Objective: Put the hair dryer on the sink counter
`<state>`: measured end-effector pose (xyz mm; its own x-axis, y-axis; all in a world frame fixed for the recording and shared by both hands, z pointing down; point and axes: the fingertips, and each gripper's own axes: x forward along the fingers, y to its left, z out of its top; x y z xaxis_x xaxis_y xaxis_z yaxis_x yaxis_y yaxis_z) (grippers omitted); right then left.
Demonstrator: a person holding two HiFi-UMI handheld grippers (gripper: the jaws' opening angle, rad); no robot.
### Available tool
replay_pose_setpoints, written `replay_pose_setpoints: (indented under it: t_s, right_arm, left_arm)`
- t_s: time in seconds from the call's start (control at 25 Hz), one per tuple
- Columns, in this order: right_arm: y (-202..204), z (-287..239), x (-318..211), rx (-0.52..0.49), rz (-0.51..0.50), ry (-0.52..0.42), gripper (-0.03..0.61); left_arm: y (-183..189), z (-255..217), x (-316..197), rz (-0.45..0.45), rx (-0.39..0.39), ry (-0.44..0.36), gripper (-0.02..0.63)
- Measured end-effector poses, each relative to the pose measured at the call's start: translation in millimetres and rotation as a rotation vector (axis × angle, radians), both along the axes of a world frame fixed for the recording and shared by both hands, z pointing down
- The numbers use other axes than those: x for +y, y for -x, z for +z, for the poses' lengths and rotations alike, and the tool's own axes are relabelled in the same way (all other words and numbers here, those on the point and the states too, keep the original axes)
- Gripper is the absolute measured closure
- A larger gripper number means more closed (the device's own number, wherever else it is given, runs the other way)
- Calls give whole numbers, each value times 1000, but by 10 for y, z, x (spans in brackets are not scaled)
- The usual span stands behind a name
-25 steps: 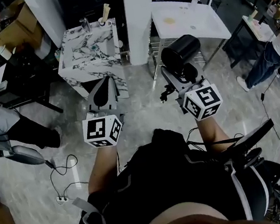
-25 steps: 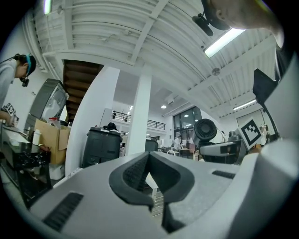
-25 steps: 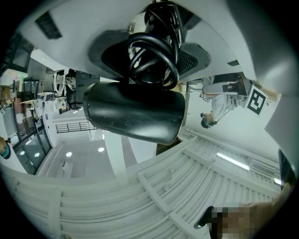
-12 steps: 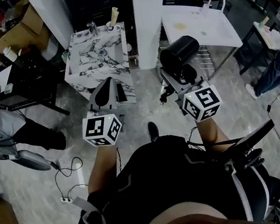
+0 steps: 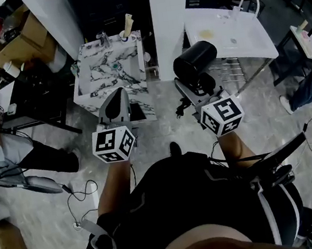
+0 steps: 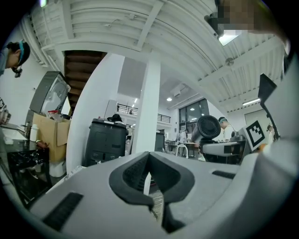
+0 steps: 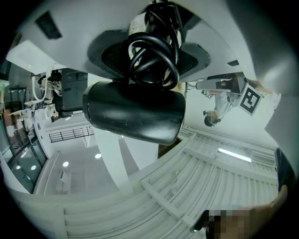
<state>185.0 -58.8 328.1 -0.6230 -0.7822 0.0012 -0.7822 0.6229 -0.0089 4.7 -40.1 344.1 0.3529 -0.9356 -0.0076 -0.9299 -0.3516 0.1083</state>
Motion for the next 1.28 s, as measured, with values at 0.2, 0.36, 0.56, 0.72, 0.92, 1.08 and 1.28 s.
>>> replay_pose_setpoints:
  t_s: [0.2,0.36,0.56,0.72,0.92,1.08,1.28]
  right_arm:
    - [-65,3,-296,-3,-14,-5,288]
    - [-109,-5,-513,-7,-21,-8,288]
    - [-249,33,-741,4,-12,-23,288]
    - [-359,22,-922,-12,-9,-22,288]
    - [-434,31,-1097,-9,-6,-18,288]
    - [-405,46,-1189,-6,-16,-12,288]
    - [-262,49,-1268,2,-33,-12,288]
  left_arm:
    - [-80,-25,-289,-6,-14,-5,608]
    - [-129,41,-534,-17,-32,33,609]
    - [-301,39,-826,-9,-32,40,609]
    - [-403,15,-1035,-3,-21,31,609]
    - [-443,16,-1197,-4,-16,35,609]
    - [-422,34,-1274,-10,-15,44,609]
    - [-318,46,-1364,-11,-5,42,609]
